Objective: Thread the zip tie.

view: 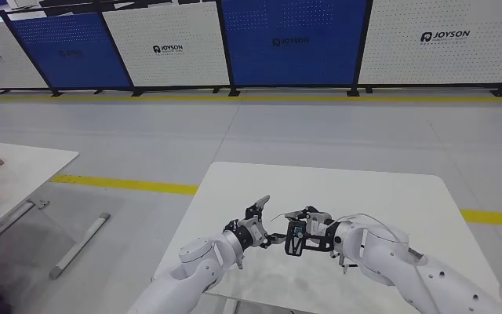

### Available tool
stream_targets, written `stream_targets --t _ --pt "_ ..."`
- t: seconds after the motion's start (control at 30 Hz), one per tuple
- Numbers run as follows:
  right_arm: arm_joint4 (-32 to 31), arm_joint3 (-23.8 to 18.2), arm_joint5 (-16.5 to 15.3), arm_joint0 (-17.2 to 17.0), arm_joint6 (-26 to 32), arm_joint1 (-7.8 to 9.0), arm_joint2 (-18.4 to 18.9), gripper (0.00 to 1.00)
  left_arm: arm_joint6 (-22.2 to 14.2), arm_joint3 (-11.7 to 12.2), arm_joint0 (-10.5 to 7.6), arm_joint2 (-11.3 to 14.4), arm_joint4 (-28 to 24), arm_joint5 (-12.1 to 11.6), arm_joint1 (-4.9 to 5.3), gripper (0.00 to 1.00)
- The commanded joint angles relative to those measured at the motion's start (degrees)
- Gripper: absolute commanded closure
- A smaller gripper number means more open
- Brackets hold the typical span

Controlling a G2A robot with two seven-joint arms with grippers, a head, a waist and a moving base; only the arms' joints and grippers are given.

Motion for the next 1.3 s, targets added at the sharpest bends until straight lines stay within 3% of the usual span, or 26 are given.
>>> stream_targets --t 0.0,0.13,0.23,0.33,0.43,0.5,1.03,1.27 --pt "0.0 0.0 0.0 0.0 0.0 0.0 0.0 1.0 0.8 0.6 -0.57 0.6 0.2 -0.3 -0.26 0.0" --pt "0.0 0.0 0.0 0.0 0.0 0.0 0.0 1.0 2.4 1.8 -2.02 1.9 0.9 -0.8 -0.83 0.0" --pt "0.0 0.0 0.0 0.0 0.0 0.0 0.0 1.0 2.2 2.1 -1.96 1.9 1.2 -1.5 -0.99 0.0" --pt "0.0 0.0 0.0 0.0 0.0 0.0 0.0 1.0 0.9 1.7 -0.99 1.0 1.3 -2.2 -0.95 0.29" --pt "0.0 0.0 0.0 0.0 0.0 0.0 0.0 1.0 -0.1 1.2 -0.05 0.2 1.7 -1.4 -0.82 0.49" --pt "0.0 0.0 0.0 0.0 0.0 0.0 0.0 1.0 -0.2 1.0 0.16 0.0 1.9 -0.5 -0.8 0.54" --pt "0.0 0.0 0.0 0.0 0.0 0.0 0.0 1.0 1.3 1.5 -0.84 0.3 1.8 2.0 -1.54 0.58" --pt "0.0 0.0 0.0 0.0 0.0 0.0 0.0 1.0 1.6 1.6 -1.0 0.1 1.2 2.5 -1.85 0.7"
